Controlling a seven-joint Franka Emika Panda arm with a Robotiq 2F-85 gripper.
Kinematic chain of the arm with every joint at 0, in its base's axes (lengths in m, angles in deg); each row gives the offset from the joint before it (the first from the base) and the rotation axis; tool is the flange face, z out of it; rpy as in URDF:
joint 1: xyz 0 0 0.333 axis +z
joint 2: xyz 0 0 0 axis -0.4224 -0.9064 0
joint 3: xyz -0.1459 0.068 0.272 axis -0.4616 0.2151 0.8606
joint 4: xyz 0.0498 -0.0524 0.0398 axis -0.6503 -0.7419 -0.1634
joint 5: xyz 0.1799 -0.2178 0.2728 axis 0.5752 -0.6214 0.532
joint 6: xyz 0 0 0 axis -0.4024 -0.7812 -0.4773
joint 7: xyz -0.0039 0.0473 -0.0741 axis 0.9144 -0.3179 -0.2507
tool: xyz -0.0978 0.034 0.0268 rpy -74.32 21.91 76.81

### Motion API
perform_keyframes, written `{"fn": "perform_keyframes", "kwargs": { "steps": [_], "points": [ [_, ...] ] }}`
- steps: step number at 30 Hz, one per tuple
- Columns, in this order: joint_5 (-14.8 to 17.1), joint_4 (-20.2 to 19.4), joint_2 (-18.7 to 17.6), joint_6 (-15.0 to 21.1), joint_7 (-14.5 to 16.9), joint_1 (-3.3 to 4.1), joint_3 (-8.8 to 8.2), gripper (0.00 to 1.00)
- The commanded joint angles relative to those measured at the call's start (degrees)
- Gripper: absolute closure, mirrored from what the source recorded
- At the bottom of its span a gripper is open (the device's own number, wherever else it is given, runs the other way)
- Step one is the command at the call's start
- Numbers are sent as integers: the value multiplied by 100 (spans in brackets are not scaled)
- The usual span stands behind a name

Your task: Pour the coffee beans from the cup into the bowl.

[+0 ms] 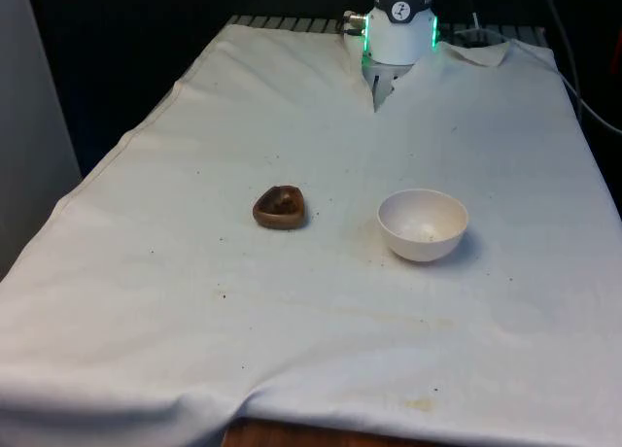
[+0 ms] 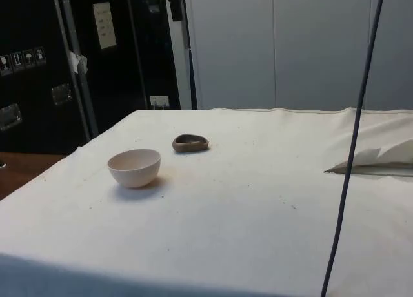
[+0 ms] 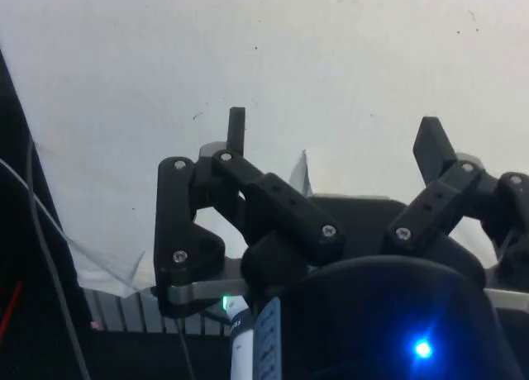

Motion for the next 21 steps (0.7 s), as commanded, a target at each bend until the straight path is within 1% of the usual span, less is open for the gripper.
{"fn": "perform_keyframes", "kwargs": {
  "steps": [1,6,7,9,11,16,21],
  "points": [
    [6,69,-52,-34,6,0,0,0],
    [6,160,-143,-34,11,0,0,0],
    [0,235,-223,-23,11,0,0,0],
    [0,166,-155,0,0,0,0,0],
    [0,361,-350,-17,17,0,0,0],
    [0,602,-579,-17,23,0,0,0],
    [0,659,-699,57,40,-11,-17,0]
  ]
}}
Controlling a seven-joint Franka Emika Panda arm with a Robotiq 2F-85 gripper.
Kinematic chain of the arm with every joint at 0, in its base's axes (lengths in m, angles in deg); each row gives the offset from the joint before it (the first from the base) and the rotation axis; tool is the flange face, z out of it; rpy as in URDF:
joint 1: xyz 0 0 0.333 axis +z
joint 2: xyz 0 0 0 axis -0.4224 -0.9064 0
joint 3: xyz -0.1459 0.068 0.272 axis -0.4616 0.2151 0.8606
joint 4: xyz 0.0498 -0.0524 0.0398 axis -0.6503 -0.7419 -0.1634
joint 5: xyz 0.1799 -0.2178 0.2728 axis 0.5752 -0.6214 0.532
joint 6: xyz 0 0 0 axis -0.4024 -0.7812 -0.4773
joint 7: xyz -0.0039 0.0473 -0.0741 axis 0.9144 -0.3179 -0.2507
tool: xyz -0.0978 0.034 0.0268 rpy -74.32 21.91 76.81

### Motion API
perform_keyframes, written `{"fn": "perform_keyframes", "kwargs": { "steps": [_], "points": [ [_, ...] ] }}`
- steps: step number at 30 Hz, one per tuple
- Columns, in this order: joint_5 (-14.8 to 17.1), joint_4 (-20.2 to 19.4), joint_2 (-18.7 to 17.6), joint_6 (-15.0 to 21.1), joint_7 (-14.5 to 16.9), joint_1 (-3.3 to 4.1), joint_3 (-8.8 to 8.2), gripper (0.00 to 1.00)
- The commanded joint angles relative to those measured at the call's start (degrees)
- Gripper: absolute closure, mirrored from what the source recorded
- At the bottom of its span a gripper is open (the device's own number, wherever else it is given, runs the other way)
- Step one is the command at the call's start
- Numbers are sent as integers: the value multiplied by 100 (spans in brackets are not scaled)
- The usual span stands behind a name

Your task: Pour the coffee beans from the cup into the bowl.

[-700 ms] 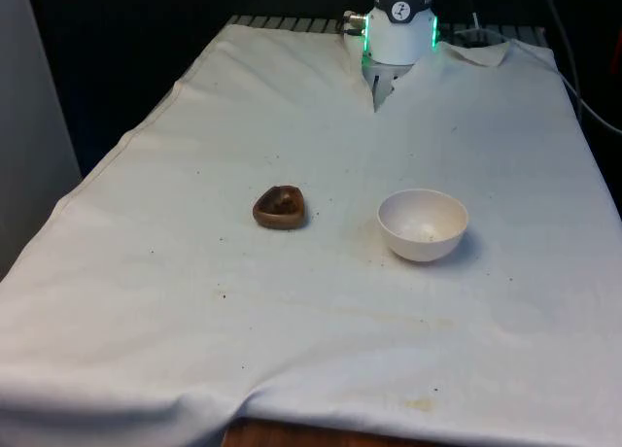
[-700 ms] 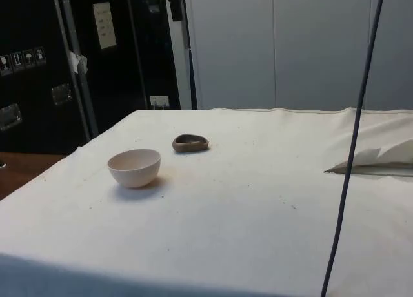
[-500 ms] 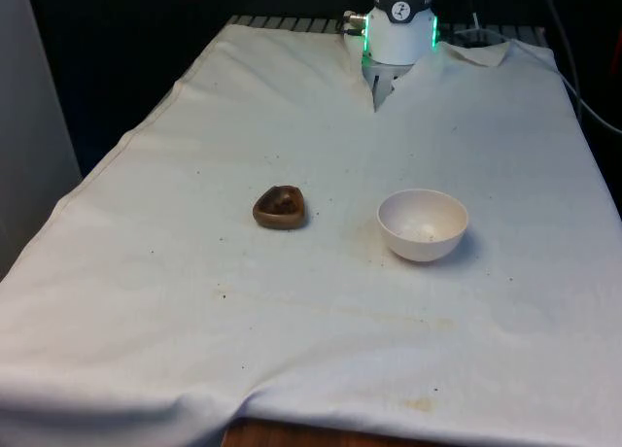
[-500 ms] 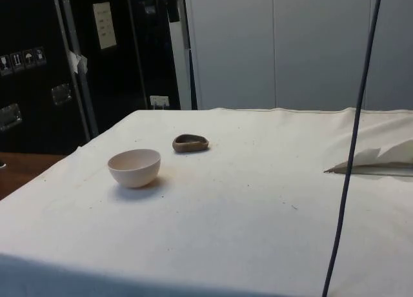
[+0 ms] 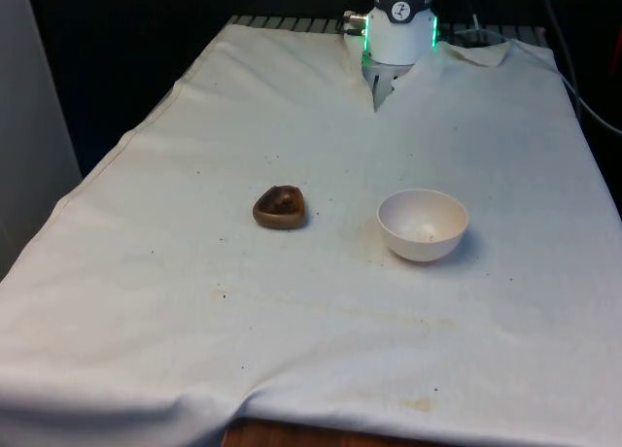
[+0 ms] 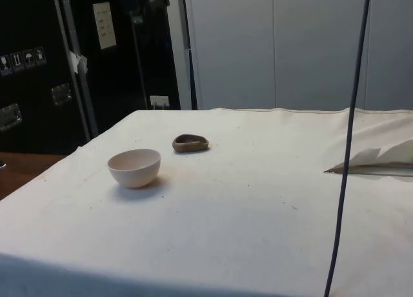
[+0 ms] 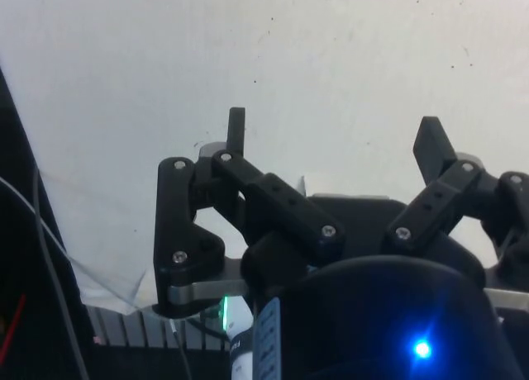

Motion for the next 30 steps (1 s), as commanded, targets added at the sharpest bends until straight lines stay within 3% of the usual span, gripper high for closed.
{"fn": "perform_keyframes", "kwargs": {
  "steps": [1,12,30],
  "points": [
    [0,-11,-52,86,29,-11,-17,0],
    [0,-103,-166,212,0,-6,-126,0],
    [-57,-584,-241,922,-143,0,-384,0]
  ]
}}
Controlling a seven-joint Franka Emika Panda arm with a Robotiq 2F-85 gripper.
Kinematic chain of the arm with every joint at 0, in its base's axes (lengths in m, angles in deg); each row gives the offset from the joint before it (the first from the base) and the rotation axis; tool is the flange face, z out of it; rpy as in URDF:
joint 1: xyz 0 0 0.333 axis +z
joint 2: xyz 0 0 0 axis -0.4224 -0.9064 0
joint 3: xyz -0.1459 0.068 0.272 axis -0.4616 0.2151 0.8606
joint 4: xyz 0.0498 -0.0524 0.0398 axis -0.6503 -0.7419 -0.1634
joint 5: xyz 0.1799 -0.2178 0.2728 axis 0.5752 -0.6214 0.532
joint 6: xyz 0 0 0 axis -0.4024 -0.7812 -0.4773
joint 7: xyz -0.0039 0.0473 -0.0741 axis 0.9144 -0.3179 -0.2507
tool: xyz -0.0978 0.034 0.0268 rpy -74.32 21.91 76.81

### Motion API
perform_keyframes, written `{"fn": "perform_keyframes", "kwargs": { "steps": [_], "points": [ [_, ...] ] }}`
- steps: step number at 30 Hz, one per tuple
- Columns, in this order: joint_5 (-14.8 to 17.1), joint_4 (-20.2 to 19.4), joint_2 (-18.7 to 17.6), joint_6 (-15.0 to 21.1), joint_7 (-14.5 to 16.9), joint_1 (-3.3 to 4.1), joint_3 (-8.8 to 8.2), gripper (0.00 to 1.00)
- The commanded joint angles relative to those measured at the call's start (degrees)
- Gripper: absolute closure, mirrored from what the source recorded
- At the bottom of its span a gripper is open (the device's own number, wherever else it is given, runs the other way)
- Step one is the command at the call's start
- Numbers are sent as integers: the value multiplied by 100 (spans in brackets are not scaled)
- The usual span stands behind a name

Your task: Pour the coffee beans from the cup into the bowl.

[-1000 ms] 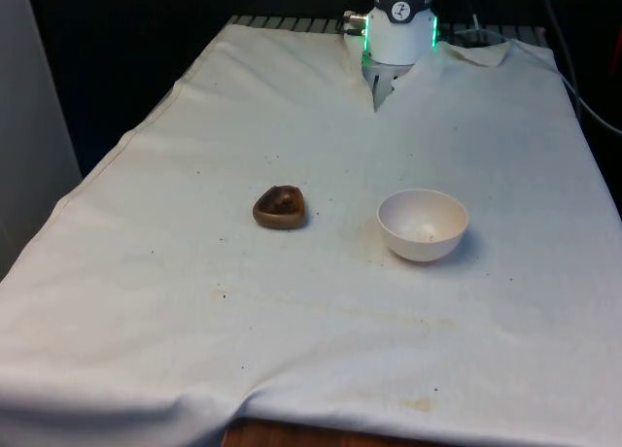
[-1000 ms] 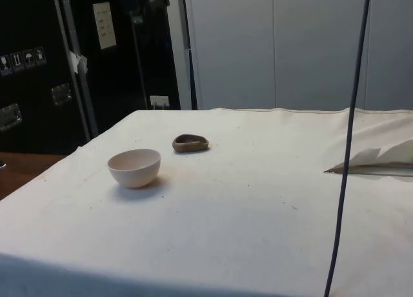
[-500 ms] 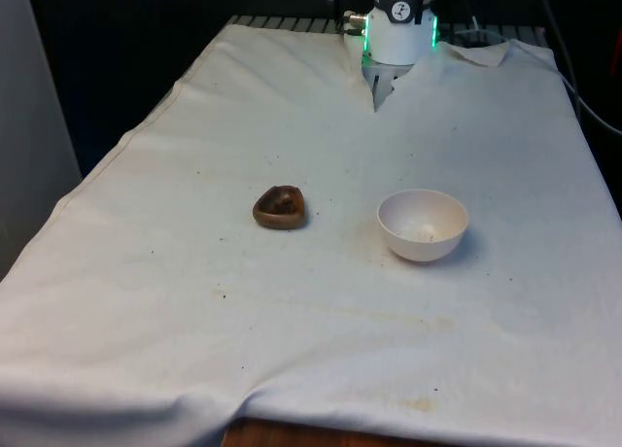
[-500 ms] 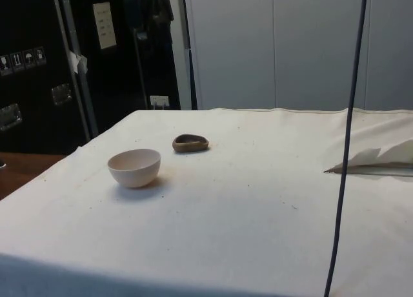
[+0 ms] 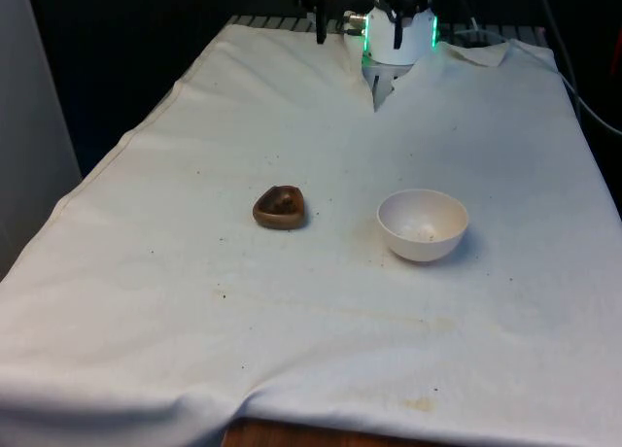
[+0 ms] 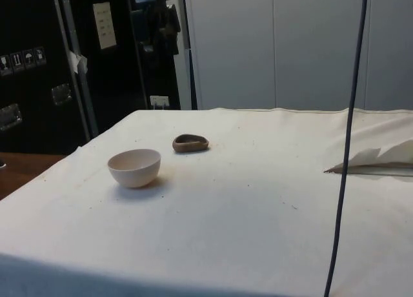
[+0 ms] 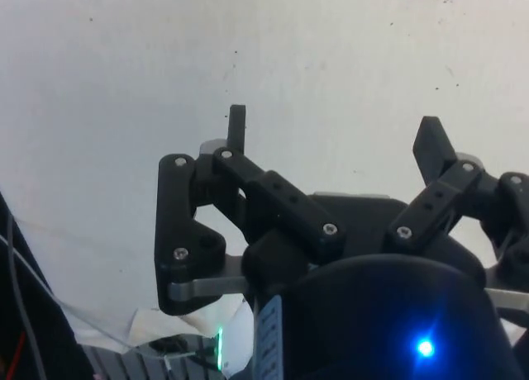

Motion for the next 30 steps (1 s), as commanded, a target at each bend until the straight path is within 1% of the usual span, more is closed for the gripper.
{"fn": "perform_keyframes", "kwargs": {
  "steps": [1,3,4,5,9,10,11,12,18,19,20,22,28,29,30],
  "points": [
    [-6,-34,0,34,-11,0,-11,0],
    [-57,-149,17,212,-86,6,-46,0],
    [-57,-149,17,212,-86,6,-46,0],
    [-69,-212,17,298,-109,6,-74,0],
    [-97,-327,11,447,-160,6,-115,0],
    [-40,-275,0,338,-103,0,-97,0],
    [-109,-355,11,481,-178,11,-120,0],
    [-132,-401,0,550,-223,6,-138,0],
    [-206,-516,-52,779,-378,11,-206,0],
    [-206,-516,-52,779,-378,11,-206,0],
    [-149,-493,-46,699,-315,0,-189,0],
    [-246,-539,-86,865,-464,11,-229,0],
    [-344,-596,-166,1077,-670,11,-286,0],
    [-298,-561,-178,991,-619,0,-269,0],
    [-361,-602,-178,1112,-705,11,-292,0]
  ]
}}
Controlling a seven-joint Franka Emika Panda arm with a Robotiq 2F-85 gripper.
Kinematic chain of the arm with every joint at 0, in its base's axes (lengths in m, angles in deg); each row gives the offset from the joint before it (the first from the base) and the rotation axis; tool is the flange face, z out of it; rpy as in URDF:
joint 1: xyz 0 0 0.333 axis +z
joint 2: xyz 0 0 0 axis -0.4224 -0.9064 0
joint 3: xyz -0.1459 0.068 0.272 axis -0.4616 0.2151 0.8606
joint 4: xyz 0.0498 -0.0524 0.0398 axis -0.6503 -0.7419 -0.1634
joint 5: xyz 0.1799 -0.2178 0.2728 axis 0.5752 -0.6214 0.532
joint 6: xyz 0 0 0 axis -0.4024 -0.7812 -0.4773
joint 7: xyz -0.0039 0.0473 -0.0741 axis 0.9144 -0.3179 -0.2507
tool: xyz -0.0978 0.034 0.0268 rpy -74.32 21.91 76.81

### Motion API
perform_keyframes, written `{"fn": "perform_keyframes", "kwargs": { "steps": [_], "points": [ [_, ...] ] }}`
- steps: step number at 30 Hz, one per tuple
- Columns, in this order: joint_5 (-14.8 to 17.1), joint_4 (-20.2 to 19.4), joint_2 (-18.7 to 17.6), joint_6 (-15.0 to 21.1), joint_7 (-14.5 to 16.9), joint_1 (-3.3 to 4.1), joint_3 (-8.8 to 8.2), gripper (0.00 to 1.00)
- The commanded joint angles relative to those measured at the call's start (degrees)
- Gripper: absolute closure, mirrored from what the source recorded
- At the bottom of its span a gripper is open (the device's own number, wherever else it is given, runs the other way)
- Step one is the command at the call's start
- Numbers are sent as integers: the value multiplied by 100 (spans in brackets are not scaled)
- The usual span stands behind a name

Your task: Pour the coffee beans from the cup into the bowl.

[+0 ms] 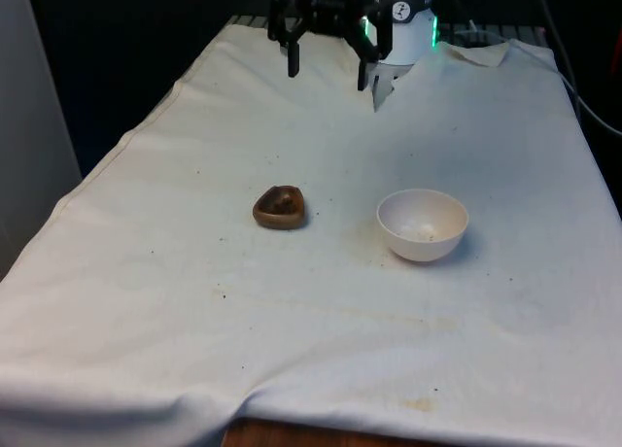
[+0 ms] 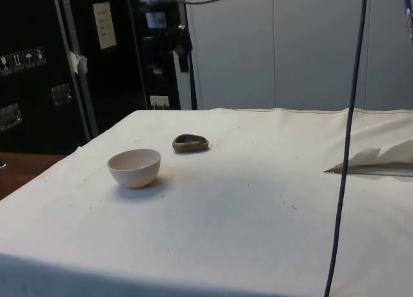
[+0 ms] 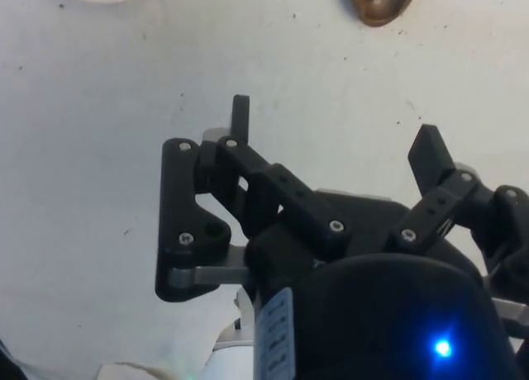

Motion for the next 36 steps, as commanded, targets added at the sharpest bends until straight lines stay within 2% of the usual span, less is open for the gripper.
{"fn": "perform_keyframes", "kwargs": {
  "steps": [1,7,8,9,17,18,20,26,29,36],
  "points": [
    [-63,-40,-11,126,-92,11,-23,0],
    [-120,-132,-120,424,-286,6,-80,0],
    [-69,-97,-97,304,-212,0,-57,0],
    [-126,-143,-138,464,-315,11,-92,0],
    [-149,-212,-292,802,-521,17,-189,0],
    [-92,-189,-281,710,-447,0,-160,0],
    [-143,-223,-332,877,-579,17,-212,0],
    [-97,-195,-395,859,-619,0,-218,0],
    [-103,-86,-533,894,-739,0,-252,0],
    [-74,86,-688,865,-808,-6,-304,0]
  ]
}}
